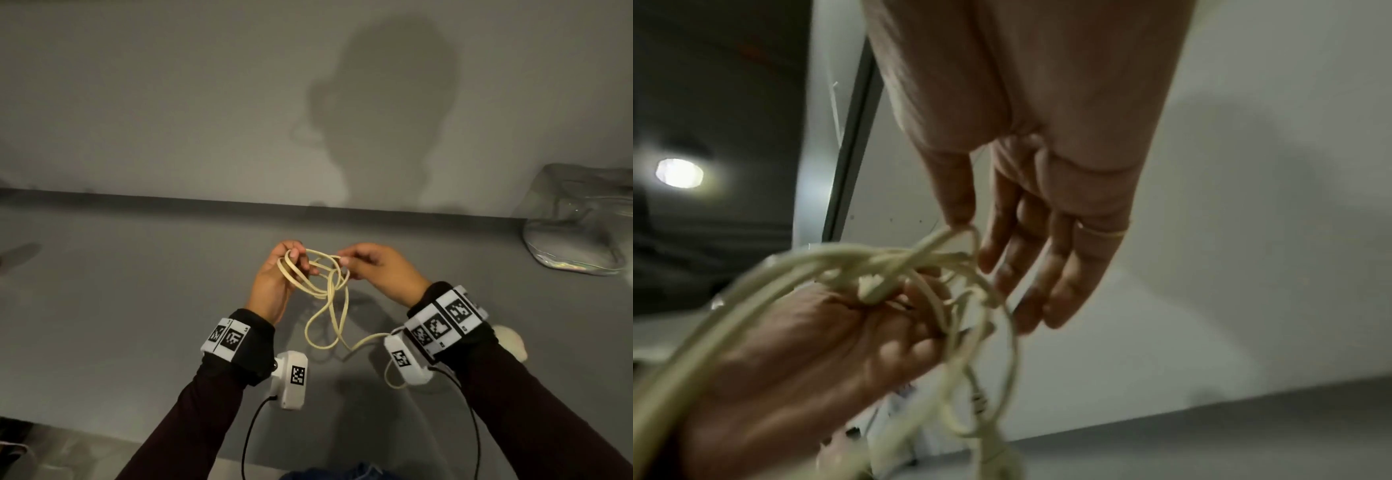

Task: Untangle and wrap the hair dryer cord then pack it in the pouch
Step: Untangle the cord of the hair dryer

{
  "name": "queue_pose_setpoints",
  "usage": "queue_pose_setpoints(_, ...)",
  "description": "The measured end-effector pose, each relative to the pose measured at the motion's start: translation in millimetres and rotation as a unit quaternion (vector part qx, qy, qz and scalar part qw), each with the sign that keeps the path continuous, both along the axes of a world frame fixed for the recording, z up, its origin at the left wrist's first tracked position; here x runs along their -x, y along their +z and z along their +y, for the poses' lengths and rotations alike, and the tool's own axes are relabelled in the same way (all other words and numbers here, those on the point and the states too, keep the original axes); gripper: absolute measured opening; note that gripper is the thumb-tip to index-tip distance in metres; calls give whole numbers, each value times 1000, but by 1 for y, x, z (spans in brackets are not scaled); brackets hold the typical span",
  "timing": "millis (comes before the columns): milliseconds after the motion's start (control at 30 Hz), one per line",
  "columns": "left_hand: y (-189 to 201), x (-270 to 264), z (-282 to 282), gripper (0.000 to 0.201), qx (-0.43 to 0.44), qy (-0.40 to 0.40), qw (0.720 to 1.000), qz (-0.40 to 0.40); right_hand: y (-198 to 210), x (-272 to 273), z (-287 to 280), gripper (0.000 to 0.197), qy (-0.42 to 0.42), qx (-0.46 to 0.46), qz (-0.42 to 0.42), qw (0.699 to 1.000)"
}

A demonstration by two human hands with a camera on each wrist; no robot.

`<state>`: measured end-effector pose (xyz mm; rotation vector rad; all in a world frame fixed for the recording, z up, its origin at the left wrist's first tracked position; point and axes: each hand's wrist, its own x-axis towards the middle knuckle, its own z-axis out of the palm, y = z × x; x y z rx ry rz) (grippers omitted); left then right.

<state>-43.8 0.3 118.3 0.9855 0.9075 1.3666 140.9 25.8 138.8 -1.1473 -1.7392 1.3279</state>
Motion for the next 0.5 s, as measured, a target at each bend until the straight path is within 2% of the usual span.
queue_pose_setpoints(100, 0, -6, -1, 9, -25, 2, 999, 35, 0, 11, -1, 26, 10, 57, 54, 997)
queue_pose_setpoints(200, 2, -9, -3, 8, -53, -11, 996, 76, -1, 16, -1, 25, 18, 61, 34, 997)
queue_pose_setpoints(267, 1, -5, -1, 13, -92, -5, 984, 150, -1, 17, 0, 18, -9, 47, 24, 999)
queue_pose_setpoints(333, -2, 3, 0, 21, -116, 18, 967, 227, -1, 16, 2, 23, -38, 49, 45, 997)
queue_pose_setpoints(400, -1, 6, 0, 30, -107, 21, 961, 255, -1, 14, 3, 29, -56, 66, 83, 993)
queue_pose_setpoints(500, 0, 4, -2, 39, -40, -52, 970, 235, -2, 10, 3, 30, -69, 104, 167, 978)
